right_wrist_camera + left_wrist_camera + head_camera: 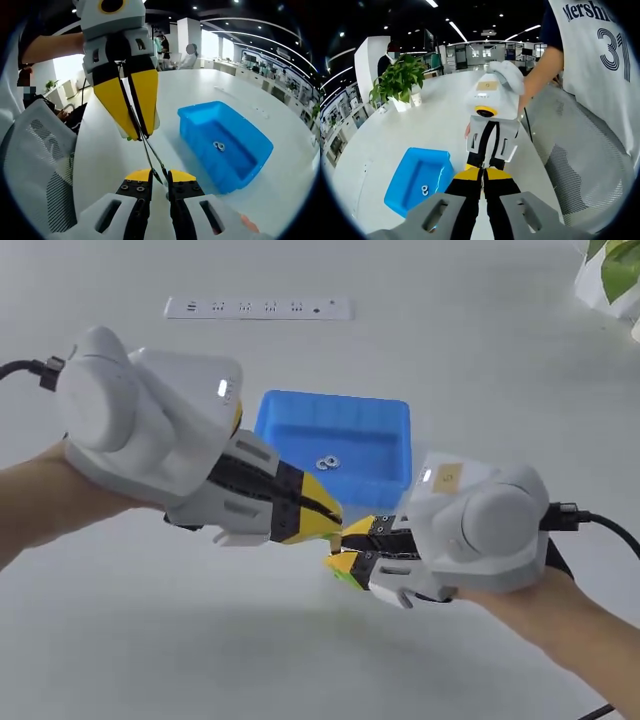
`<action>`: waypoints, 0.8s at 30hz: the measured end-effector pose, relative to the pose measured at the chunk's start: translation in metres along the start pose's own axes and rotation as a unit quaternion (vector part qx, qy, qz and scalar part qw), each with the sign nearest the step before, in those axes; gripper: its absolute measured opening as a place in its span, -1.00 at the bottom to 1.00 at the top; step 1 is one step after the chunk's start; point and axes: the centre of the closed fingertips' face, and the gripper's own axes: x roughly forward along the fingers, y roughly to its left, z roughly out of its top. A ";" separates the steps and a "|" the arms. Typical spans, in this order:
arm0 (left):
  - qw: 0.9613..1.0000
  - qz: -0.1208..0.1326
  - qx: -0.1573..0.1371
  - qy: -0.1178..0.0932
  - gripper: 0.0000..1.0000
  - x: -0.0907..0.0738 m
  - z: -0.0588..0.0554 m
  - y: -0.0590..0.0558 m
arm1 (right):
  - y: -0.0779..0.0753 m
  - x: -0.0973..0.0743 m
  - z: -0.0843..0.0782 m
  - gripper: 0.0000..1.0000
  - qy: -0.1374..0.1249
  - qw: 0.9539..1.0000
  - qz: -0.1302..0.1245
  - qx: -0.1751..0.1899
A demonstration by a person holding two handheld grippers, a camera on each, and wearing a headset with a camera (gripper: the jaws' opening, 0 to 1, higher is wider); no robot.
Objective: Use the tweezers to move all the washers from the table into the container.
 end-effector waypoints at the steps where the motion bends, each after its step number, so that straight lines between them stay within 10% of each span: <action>1: 1.000 0.000 -0.001 0.000 -0.89 0.000 0.000 0.000 | -0.001 0.000 0.000 -0.73 0.000 1.000 0.000 0.001; 24: 1.000 -0.003 -0.013 -0.003 -0.89 0.001 -0.002 0.004 | -0.002 0.003 -0.002 -0.73 0.003 1.000 0.011 0.001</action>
